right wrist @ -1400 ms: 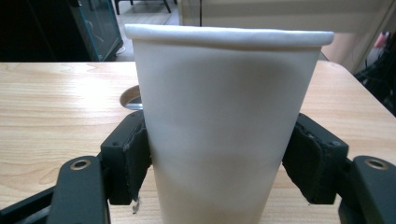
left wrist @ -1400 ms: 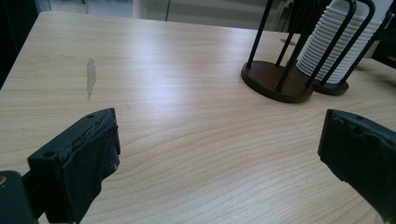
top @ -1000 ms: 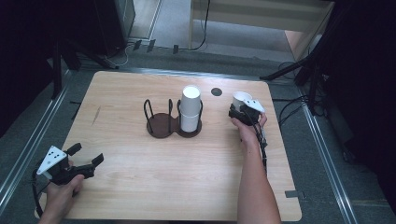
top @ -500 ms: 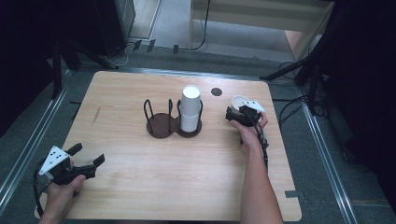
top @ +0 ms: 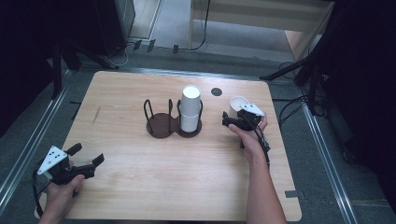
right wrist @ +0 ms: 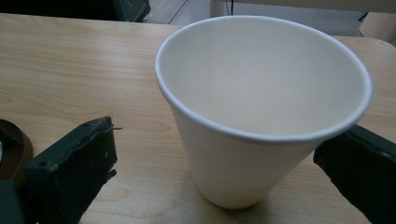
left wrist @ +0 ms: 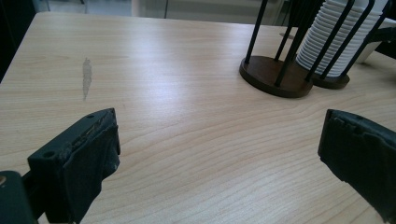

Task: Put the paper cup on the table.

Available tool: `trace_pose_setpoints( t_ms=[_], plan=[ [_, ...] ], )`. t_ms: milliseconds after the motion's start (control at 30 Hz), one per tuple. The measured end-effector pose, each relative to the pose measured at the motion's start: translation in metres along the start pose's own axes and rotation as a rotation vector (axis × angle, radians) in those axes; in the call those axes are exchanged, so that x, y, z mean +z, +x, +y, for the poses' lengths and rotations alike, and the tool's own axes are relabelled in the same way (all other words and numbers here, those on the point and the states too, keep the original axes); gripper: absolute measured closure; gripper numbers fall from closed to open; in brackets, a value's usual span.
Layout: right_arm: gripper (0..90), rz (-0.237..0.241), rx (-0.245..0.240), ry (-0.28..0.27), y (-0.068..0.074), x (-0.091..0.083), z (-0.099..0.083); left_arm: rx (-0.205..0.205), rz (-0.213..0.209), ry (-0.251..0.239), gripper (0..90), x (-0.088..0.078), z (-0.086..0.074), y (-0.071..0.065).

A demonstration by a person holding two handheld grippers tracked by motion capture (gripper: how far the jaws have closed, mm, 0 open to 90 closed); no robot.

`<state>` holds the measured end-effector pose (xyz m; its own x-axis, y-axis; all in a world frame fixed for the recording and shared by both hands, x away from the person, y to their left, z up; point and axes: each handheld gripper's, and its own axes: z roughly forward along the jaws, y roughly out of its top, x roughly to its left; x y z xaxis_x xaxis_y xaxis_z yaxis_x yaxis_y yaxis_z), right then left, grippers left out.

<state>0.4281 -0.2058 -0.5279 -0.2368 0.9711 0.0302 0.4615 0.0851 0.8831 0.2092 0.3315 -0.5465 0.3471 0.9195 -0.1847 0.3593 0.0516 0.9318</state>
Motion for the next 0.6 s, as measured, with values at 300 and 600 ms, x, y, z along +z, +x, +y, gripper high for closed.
trace_pose_setpoints(
  t_ms=[300, 600],
  plan=[
    [0.0, 0.043, 0.013, -0.030, -0.001, -0.022, 0.002, -0.008, -0.004, -0.002, 0.0, 0.000, 0.000, 0.001],
    [0.0, 0.060, -0.006, -0.056, 0.002, -0.055, 0.003, 0.000, -0.005, 0.002, 0.0, 0.000, 0.000, 0.000]
  ],
)
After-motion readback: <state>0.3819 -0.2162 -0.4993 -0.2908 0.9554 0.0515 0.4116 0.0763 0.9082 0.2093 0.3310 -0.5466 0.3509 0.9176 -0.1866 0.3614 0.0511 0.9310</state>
